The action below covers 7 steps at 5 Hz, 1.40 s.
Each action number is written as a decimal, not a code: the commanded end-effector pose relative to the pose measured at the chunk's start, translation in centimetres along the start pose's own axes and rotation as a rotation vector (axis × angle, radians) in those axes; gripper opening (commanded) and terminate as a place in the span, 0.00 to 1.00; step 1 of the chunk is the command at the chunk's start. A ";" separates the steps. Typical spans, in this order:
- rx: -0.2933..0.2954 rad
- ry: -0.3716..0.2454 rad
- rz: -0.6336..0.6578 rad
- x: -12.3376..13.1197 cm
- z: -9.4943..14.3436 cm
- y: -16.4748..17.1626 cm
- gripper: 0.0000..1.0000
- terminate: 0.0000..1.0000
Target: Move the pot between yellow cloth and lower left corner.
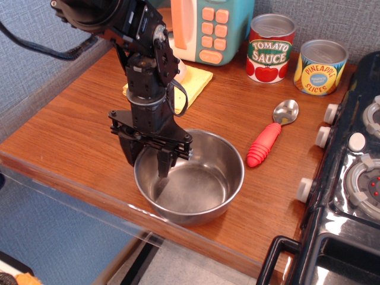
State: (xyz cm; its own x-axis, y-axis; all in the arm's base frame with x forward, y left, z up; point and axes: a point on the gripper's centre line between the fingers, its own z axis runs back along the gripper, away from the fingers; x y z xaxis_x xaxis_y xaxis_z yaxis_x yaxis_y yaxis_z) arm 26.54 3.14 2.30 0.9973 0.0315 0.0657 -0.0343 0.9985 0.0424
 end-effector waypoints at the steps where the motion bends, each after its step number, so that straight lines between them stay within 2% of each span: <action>1: -0.001 -0.020 0.006 0.3 0.4 0.1 0.00 0.00; 3: -0.032 -0.042 0.014 0.1 1.5 0.4 0.00 0.00; 4: -0.127 -0.069 -0.025 0.3 3.9 -0.5 0.00 0.00; 5: -0.208 -0.157 -0.077 1.3 7.8 -1.8 0.00 0.00; 6: -0.198 -0.241 -0.026 3.3 10.1 0.0 0.00 0.00; 7: -0.162 -0.243 0.092 4.5 9.5 4.7 0.00 0.00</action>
State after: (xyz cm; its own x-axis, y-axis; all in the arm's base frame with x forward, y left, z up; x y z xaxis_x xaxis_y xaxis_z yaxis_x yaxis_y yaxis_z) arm 30.17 7.79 10.42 0.9582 0.1450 0.2466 -0.1119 0.9833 -0.1433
